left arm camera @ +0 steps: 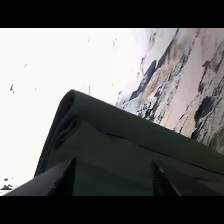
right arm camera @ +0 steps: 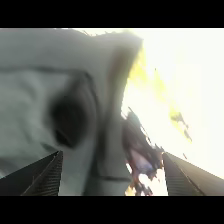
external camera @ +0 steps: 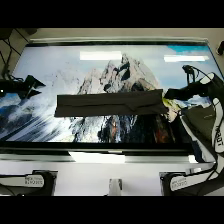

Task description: Fold the shirts.

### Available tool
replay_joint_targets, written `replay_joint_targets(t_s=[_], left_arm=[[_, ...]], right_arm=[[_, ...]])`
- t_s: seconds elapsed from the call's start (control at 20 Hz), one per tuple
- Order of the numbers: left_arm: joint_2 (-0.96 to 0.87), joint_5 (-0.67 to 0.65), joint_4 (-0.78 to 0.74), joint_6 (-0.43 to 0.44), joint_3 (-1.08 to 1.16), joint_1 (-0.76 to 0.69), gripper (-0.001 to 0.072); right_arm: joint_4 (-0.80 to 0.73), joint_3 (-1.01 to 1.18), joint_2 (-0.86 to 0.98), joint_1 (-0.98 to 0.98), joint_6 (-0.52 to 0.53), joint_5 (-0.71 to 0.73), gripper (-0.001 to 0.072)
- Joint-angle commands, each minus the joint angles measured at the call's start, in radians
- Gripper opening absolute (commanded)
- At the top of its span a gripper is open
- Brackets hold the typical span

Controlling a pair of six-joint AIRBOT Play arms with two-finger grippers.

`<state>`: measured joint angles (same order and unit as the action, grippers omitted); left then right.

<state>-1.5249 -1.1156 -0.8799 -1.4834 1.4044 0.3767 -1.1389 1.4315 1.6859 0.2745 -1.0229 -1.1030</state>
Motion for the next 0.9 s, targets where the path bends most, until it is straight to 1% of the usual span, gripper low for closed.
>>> replay_joint_targets(t_s=[0.0,0.15,0.25,0.5,0.55,0.6,0.65,0.7,0.75,0.8,0.85], left_arm=[[0.079,-0.03,0.002,0.017,0.042,0.003,0.0537],[0.127,-0.069,0.001,0.032,0.042,-0.02,0.0537],[0.141,-0.103,0.002,0.032,0.042,-0.029,0.0537],[0.151,-0.157,0.002,0.032,0.042,-0.074,0.0537],[0.151,-0.161,0.002,0.032,0.042,-0.089,0.0537],[0.151,-0.161,0.002,0.032,0.042,-0.104,0.0537],[0.15,-0.161,0.002,0.032,0.042,-0.12,0.0537],[0.149,-0.161,0.002,0.032,0.042,-0.14,0.0537],[0.147,-0.161,0.002,0.032,0.042,-0.158,0.0536],[0.145,-0.16,0.001,0.033,0.042,-0.177,0.053],[0.142,-0.16,0.002,0.032,0.04,-0.2,0.0489]], right_arm=[[0.129,0.01,0.078,0.039,0.059,-0.126,0.0694],[0.258,0.01,0.146,0.021,0.059,-0.125,0.0694],[0.299,0.01,0.166,0.0,0.058,-0.095,0.0694],[0.231,0.01,0.181,-0.082,-0.029,-0.005,0.0684],[0.214,0.01,0.183,-0.097,-0.047,-0.001,0.0655],[0.204,0.01,0.184,-0.109,-0.052,0.002,0.0551],[0.201,0.01,0.184,-0.118,-0.052,0.005,0.0365],[0.205,0.01,0.183,-0.122,-0.056,0.003,0.0087],[0.212,0.011,0.179,-0.121,-0.058,0.0,0.003],[0.219,0.011,0.17,-0.121,-0.039,-0.01,0.0029],[0.221,0.011,0.149,-0.121,-0.009,-0.015,0.0028]])
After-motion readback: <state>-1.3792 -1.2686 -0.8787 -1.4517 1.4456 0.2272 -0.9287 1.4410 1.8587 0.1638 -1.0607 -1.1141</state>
